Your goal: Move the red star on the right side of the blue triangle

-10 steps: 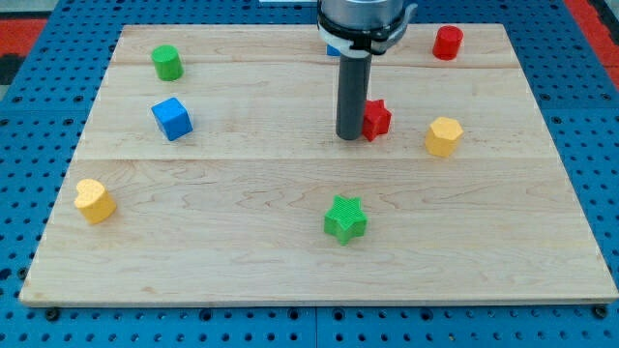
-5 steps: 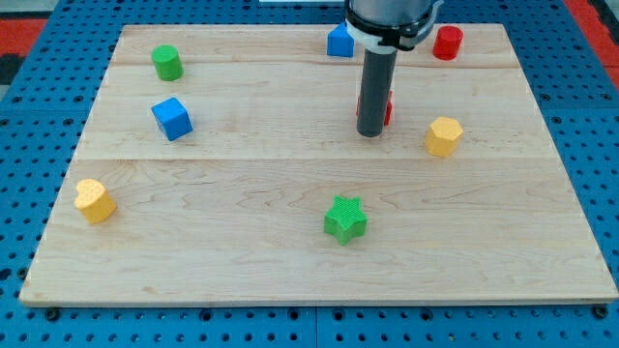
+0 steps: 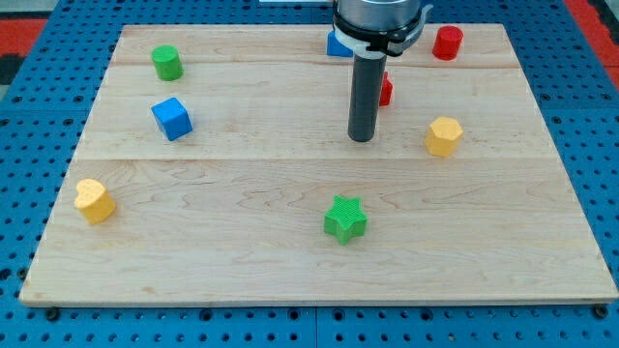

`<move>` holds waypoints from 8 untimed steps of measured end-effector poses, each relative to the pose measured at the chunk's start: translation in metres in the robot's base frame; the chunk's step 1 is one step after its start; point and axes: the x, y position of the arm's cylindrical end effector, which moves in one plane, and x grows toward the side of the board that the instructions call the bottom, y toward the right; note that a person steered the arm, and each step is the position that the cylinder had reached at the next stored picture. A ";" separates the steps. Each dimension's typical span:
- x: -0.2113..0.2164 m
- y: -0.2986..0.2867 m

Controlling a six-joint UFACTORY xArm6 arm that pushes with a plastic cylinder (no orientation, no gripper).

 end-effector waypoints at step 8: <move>-0.130 0.017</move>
